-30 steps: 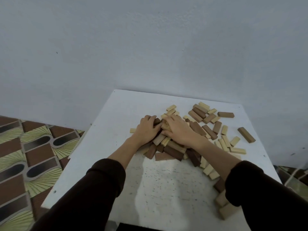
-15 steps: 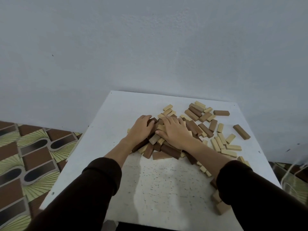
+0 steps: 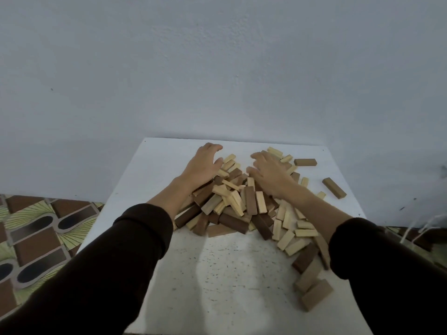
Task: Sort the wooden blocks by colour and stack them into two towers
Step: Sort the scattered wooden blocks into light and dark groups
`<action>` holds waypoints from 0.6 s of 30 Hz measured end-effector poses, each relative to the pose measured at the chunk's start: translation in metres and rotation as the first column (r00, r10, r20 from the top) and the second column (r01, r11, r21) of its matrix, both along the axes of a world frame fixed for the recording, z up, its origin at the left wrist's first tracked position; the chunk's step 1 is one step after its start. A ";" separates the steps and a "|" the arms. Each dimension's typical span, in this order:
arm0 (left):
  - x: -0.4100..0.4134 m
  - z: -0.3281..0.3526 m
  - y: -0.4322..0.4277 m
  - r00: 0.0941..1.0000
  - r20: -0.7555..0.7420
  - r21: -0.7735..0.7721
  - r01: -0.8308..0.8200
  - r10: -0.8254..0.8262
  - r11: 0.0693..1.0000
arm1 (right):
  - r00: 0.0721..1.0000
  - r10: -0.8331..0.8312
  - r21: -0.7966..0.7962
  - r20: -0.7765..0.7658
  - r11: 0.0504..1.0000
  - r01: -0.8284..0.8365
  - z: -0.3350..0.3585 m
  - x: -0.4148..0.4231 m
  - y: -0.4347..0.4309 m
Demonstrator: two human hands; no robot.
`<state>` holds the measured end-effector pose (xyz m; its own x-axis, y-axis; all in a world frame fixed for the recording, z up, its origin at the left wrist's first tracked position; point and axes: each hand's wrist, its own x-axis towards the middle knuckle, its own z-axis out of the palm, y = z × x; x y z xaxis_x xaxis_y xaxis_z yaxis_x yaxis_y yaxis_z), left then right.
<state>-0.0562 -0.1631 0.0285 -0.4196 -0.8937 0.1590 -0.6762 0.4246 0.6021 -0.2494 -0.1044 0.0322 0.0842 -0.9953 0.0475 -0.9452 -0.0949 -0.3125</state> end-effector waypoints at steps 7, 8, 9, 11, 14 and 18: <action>-0.076 0.014 -0.040 0.915 0.279 0.026 0.295 -0.290 0.955 | 0.977 -0.215 0.141 -0.008 0.967 0.214 -0.004 -0.084 -0.031; -0.088 0.012 -0.048 0.883 0.332 0.047 0.335 -0.331 0.941 | 0.972 -0.233 0.155 -0.005 0.961 0.231 -0.008 -0.095 -0.038; -0.098 0.010 -0.055 0.848 0.383 0.071 0.367 -0.365 0.927 | 0.973 -0.233 0.164 -0.005 0.959 0.230 -0.011 -0.102 -0.044; -0.116 0.003 -0.069 0.772 0.481 0.115 0.413 -0.415 0.903 | 0.975 -0.220 0.200 -0.021 0.955 0.220 -0.020 -0.115 -0.058; -0.137 -0.004 -0.087 0.668 0.589 0.168 0.449 -0.455 0.878 | 0.980 -0.196 0.249 -0.024 0.949 0.196 -0.029 -0.125 -0.072; -0.160 -0.007 -0.107 0.566 0.657 0.283 0.429 -0.499 0.858 | 0.975 -0.210 0.265 0.073 0.946 0.184 -0.040 -0.131 -0.082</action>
<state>-0.2159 -0.2698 0.0213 -0.7326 -0.5381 -0.4169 -0.6245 0.7750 0.0971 -0.3807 -0.1866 -0.0077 -0.1070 -0.9713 -0.2123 -0.8999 0.1854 -0.3948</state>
